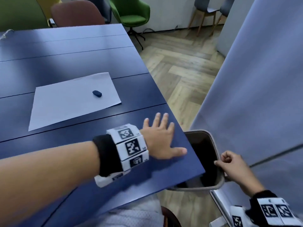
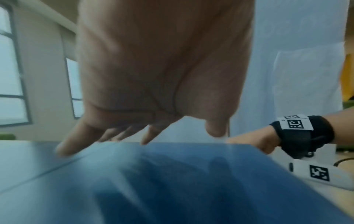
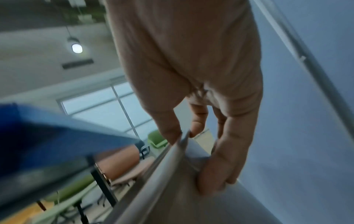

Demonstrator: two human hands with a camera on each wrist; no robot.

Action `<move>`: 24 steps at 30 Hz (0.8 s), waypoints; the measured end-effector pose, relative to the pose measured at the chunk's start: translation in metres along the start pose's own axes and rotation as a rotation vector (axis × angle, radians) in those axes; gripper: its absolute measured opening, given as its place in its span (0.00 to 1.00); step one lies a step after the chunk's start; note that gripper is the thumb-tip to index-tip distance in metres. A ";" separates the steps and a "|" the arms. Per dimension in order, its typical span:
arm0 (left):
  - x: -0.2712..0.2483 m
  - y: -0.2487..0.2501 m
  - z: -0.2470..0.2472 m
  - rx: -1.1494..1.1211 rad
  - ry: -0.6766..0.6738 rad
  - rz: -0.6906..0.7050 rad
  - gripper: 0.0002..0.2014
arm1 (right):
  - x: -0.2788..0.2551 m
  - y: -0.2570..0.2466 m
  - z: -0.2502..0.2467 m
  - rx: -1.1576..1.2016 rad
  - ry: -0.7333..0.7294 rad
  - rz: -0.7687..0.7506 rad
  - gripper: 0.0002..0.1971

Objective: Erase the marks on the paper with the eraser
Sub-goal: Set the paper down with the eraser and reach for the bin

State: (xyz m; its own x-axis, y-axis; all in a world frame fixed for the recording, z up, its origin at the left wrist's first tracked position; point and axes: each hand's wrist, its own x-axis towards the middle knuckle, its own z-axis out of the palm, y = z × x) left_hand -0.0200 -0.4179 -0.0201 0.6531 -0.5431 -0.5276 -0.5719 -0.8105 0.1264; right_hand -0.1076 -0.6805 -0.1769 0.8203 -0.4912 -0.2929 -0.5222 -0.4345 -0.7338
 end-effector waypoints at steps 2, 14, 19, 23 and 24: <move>-0.011 -0.032 0.003 0.098 -0.138 -0.158 0.57 | 0.011 0.028 0.013 -0.137 0.019 0.066 0.17; -0.010 -0.063 0.031 0.163 -0.187 -0.163 0.61 | 0.067 0.162 0.107 -0.244 -0.092 0.429 0.06; -0.010 -0.059 0.029 0.150 -0.222 -0.240 0.60 | 0.060 0.192 0.141 -0.228 -0.199 0.463 0.13; -0.005 -0.051 0.024 0.181 -0.253 -0.321 0.62 | 0.058 0.218 0.158 -0.268 -0.225 0.511 0.14; -0.003 -0.049 0.025 0.190 -0.268 -0.334 0.64 | 0.057 0.222 0.159 -0.296 -0.230 0.544 0.12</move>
State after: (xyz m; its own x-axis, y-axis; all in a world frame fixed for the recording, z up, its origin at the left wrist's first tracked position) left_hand -0.0064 -0.3705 -0.0459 0.6800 -0.1628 -0.7149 -0.4492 -0.8631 -0.2307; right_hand -0.1399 -0.6855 -0.4540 0.4334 -0.5398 -0.7216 -0.8913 -0.3754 -0.2545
